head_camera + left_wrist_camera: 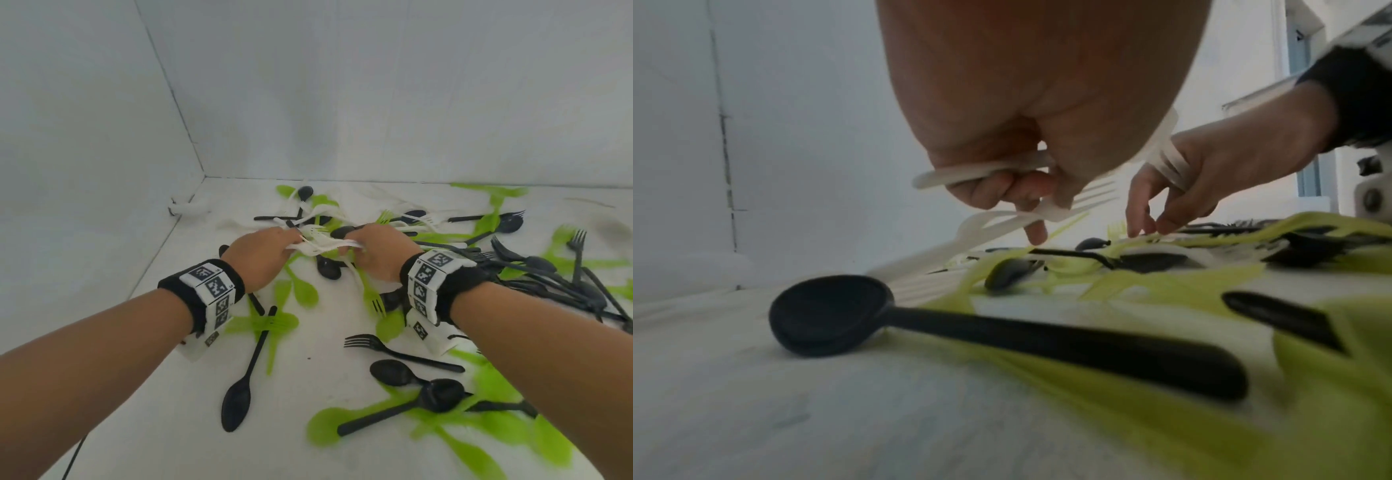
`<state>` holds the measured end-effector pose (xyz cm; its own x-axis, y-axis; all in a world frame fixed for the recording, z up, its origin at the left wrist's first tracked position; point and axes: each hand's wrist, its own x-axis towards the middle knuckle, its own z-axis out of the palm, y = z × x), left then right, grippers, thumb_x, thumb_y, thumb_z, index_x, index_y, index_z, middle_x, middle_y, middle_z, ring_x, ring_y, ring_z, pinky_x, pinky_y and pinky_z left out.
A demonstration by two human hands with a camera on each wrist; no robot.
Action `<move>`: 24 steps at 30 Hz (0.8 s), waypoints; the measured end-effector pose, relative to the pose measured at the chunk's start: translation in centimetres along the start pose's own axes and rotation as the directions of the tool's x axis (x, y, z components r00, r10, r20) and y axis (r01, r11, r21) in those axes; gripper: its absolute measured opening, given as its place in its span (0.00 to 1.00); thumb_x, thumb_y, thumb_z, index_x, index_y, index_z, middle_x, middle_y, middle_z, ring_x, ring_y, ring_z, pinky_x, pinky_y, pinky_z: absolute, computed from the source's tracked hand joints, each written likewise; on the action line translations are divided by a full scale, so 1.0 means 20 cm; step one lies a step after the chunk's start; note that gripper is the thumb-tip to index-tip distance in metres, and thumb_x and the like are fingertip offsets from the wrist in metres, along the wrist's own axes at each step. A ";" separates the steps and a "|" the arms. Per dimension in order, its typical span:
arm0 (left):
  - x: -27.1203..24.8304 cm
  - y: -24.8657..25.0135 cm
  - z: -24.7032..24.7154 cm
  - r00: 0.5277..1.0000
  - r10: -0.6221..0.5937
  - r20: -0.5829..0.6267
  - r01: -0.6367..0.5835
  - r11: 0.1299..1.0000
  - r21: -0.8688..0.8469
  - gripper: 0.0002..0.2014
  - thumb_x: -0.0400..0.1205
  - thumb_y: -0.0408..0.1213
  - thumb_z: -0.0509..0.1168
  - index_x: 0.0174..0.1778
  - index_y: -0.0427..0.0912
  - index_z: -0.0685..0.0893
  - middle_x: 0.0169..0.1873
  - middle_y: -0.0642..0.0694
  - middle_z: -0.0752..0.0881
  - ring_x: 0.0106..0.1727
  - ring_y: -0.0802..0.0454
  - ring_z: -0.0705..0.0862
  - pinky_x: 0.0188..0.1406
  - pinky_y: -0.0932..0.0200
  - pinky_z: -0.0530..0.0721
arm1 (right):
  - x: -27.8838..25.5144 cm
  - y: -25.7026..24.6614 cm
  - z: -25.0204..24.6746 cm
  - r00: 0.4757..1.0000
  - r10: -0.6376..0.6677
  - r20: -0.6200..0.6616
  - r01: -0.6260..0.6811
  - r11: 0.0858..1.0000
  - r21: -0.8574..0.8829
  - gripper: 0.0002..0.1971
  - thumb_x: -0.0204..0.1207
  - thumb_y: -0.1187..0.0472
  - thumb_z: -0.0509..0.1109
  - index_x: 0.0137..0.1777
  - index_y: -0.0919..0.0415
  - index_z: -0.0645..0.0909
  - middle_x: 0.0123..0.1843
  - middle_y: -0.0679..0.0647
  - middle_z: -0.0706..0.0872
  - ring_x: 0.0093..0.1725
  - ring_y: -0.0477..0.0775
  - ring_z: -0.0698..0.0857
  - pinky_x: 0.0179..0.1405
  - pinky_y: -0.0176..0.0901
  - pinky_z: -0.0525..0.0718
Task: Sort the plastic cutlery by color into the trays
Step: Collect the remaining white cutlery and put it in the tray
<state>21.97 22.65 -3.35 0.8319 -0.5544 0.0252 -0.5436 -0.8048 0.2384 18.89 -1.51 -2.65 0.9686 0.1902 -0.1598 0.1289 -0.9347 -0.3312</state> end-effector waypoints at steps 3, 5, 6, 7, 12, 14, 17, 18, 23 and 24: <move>0.00 0.00 -0.05 0.998 -0.009 -0.055 0.005 0.997 -0.075 0.12 0.89 0.40 0.58 0.67 0.51 0.77 0.49 0.50 0.86 0.44 0.47 0.83 0.42 0.50 0.79 | -0.01 -0.01 -0.01 0.998 -0.064 0.006 0.064 0.996 0.057 0.22 0.80 0.69 0.61 0.58 0.43 0.88 0.48 0.46 0.84 0.49 0.52 0.83 0.53 0.45 0.81; 0.00 0.01 -0.08 0.998 -0.028 -0.053 0.022 0.995 -0.102 0.12 0.87 0.37 0.58 0.66 0.50 0.75 0.43 0.50 0.85 0.38 0.48 0.81 0.37 0.50 0.78 | 0.01 -0.03 -0.02 0.998 -0.054 0.019 0.053 0.997 0.051 0.22 0.82 0.69 0.60 0.55 0.42 0.89 0.47 0.46 0.82 0.47 0.52 0.82 0.47 0.42 0.77; -0.01 0.01 -0.09 0.997 -0.051 -0.051 0.045 0.993 -0.111 0.12 0.87 0.36 0.58 0.65 0.49 0.75 0.41 0.48 0.85 0.36 0.48 0.80 0.35 0.50 0.77 | 0.02 -0.04 -0.02 1.000 -0.030 0.005 0.030 0.999 0.030 0.22 0.82 0.69 0.59 0.51 0.41 0.88 0.46 0.46 0.81 0.46 0.53 0.83 0.43 0.41 0.75; -0.01 0.00 -0.10 0.995 -0.082 -0.055 0.075 0.990 -0.119 0.11 0.88 0.36 0.57 0.66 0.47 0.74 0.39 0.48 0.84 0.34 0.48 0.80 0.33 0.50 0.77 | 0.03 -0.04 -0.02 1.000 0.004 -0.027 -0.003 1.000 0.017 0.21 0.82 0.68 0.59 0.48 0.40 0.87 0.45 0.47 0.80 0.46 0.54 0.83 0.39 0.41 0.74; -0.05 0.00 -0.15 0.948 -0.312 -0.062 0.271 0.894 -0.358 0.08 0.90 0.44 0.58 0.62 0.47 0.73 0.37 0.48 0.81 0.32 0.50 0.77 0.30 0.54 0.71 | 0.04 -0.04 -0.05 0.981 0.144 -0.130 -0.130 0.986 0.108 0.11 0.83 0.49 0.58 0.53 0.48 0.81 0.52 0.55 0.73 0.45 0.61 0.81 0.46 0.50 0.80; -0.05 0.00 -0.17 0.918 -0.397 -0.022 0.326 0.784 -0.528 0.08 0.89 0.40 0.59 0.62 0.48 0.73 0.41 0.47 0.81 0.35 0.51 0.76 0.31 0.56 0.73 | 0.05 -0.03 -0.04 0.984 0.143 -0.103 -0.133 0.987 0.093 0.15 0.83 0.45 0.54 0.59 0.52 0.76 0.55 0.58 0.73 0.49 0.63 0.78 0.50 0.53 0.78; -0.04 -0.01 -0.18 0.871 -0.485 0.080 0.379 0.559 -0.738 0.12 0.83 0.33 0.63 0.62 0.45 0.76 0.49 0.46 0.80 0.43 0.51 0.75 0.39 0.55 0.74 | 0.07 -0.05 -0.02 0.995 0.055 -0.088 -0.047 0.995 0.089 0.12 0.86 0.50 0.50 0.54 0.57 0.69 0.55 0.60 0.78 0.49 0.64 0.78 0.40 0.51 0.72; -0.04 -0.01 -0.18 0.868 -0.487 0.095 0.366 0.498 -0.786 0.11 0.82 0.32 0.64 0.60 0.44 0.78 0.51 0.44 0.81 0.46 0.50 0.77 0.44 0.54 0.77 | 0.06 -0.06 -0.02 0.997 0.032 -0.071 -0.025 0.995 0.093 0.10 0.88 0.54 0.51 0.56 0.59 0.70 0.54 0.61 0.80 0.49 0.66 0.80 0.41 0.53 0.75; -0.05 0.02 -0.16 0.853 -0.522 -0.009 0.210 0.359 -0.909 0.04 0.92 0.36 0.57 0.60 0.45 0.73 0.41 0.43 0.88 0.45 0.47 0.90 0.50 0.51 0.89 | 0.02 -0.12 -0.03 0.996 -0.013 0.091 0.025 0.991 -0.135 0.06 0.88 0.61 0.55 0.57 0.52 0.72 0.48 0.56 0.83 0.48 0.64 0.84 0.47 0.53 0.84; -0.05 0.02 -0.16 0.842 -0.539 -0.021 0.196 0.342 -0.919 0.03 0.92 0.37 0.57 0.60 0.47 0.73 0.39 0.43 0.87 0.40 0.45 0.90 0.44 0.52 0.89 | 0.02 -0.13 -0.04 0.993 -0.018 0.118 0.041 0.979 -0.201 0.07 0.87 0.61 0.55 0.55 0.49 0.73 0.47 0.52 0.81 0.48 0.61 0.83 0.46 0.51 0.83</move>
<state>21.24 23.62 -0.10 0.9958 -0.0282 -0.0867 0.0799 -0.1891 0.9787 19.04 0.78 -1.16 0.9345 0.2407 -0.2622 0.2089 -0.9673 -0.1436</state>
